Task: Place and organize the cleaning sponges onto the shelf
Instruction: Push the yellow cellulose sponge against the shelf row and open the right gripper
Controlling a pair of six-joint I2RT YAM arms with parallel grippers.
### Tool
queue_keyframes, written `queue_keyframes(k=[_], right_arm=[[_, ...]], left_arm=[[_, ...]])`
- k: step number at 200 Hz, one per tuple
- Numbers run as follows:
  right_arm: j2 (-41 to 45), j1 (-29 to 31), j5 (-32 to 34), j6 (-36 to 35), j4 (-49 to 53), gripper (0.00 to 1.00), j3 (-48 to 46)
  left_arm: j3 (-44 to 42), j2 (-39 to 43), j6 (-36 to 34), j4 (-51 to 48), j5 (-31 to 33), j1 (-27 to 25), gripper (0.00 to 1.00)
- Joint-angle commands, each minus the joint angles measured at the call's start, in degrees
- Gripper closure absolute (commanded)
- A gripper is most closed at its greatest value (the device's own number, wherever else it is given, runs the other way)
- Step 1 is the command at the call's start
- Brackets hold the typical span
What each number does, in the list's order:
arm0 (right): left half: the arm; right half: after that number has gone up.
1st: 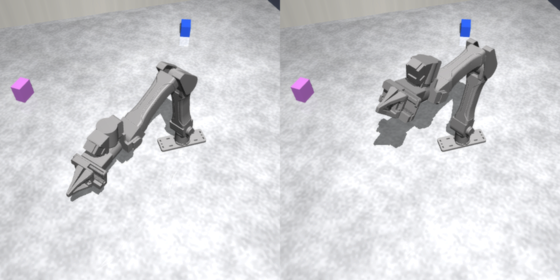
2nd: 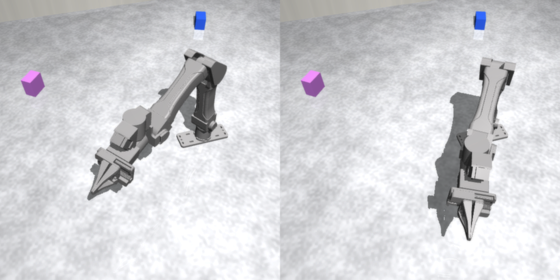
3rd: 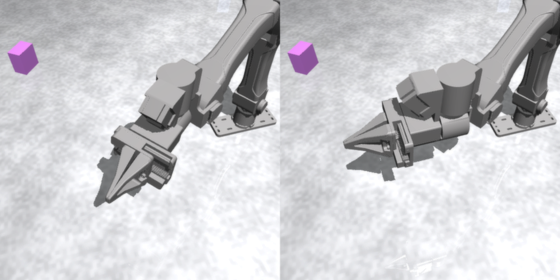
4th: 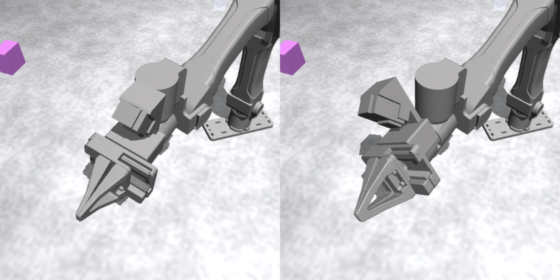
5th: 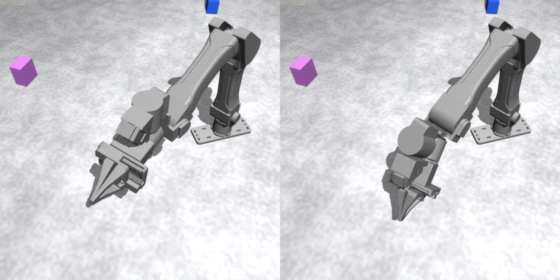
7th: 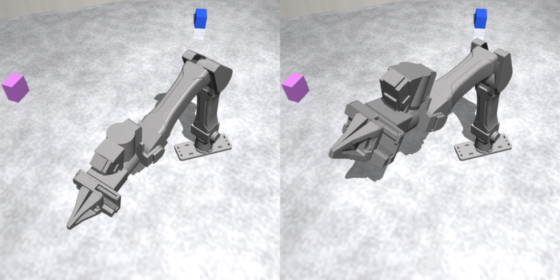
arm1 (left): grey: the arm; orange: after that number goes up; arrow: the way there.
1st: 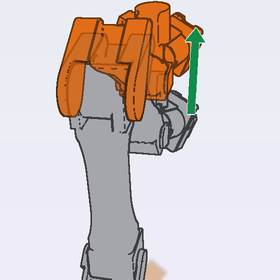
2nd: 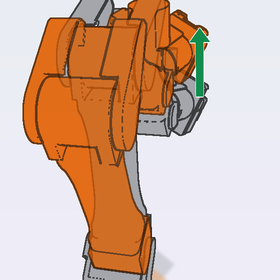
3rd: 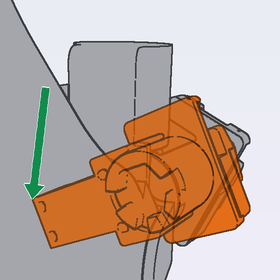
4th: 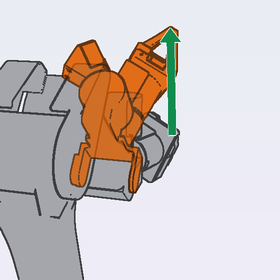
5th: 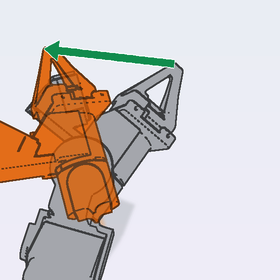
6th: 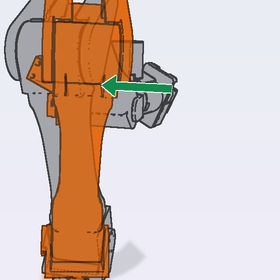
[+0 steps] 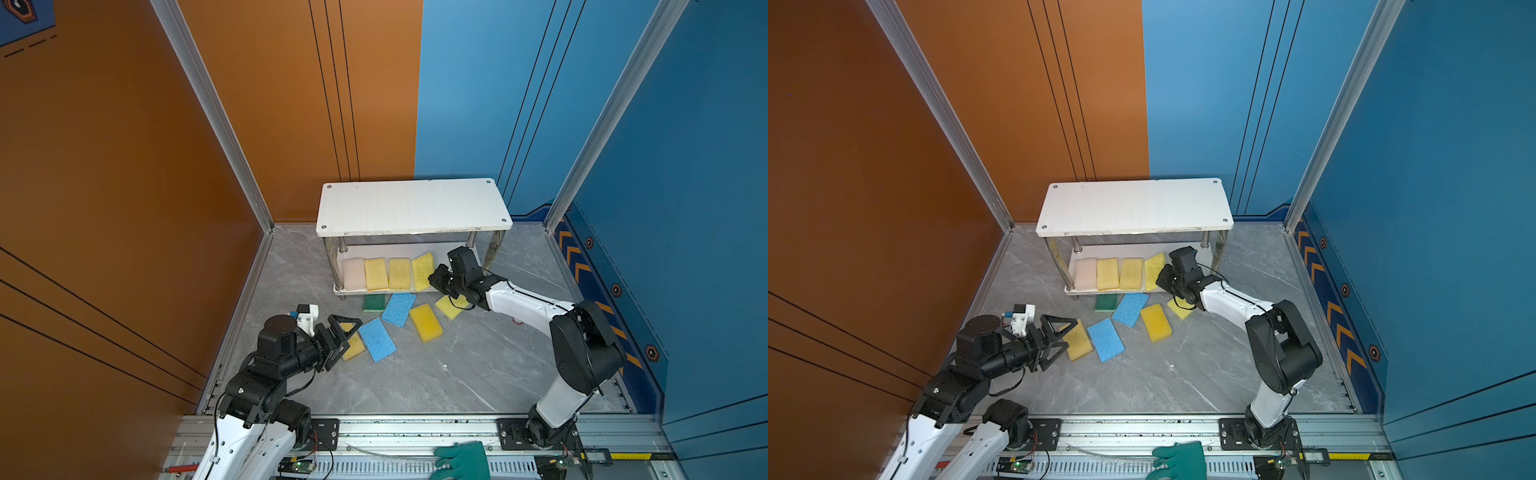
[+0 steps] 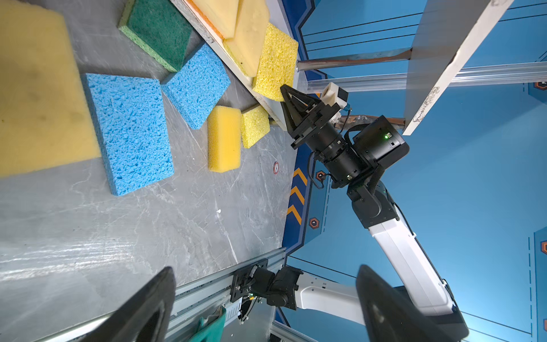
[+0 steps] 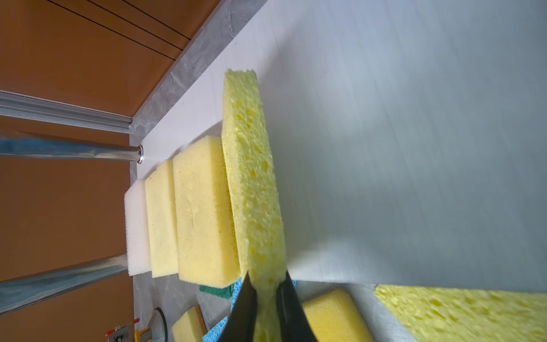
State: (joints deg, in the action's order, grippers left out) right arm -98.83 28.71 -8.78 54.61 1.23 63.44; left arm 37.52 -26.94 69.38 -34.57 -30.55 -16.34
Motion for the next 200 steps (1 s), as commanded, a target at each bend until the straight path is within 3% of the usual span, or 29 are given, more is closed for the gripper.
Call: queue_keyframes(k=[1,136,200], right_arm=[[-1.39,-0.54,-0.98,-1.13,-1.05,0.86,1.60],[-5.05,0.03,-3.96,0.94,-3.43,0.85,2.58],[-5.26,-0.12,-4.53,1.03,-2.23,0.58,3.19]], left_arm=[[0.39,0.31,-1.38,-1.20,-2.84,1.28,0.04],[-0.67,2.10,-0.49,-1.20,-5.68,4.61,0.03],[-0.78,2.02,-0.65,-1.20,-6.46,5.72,0.03]])
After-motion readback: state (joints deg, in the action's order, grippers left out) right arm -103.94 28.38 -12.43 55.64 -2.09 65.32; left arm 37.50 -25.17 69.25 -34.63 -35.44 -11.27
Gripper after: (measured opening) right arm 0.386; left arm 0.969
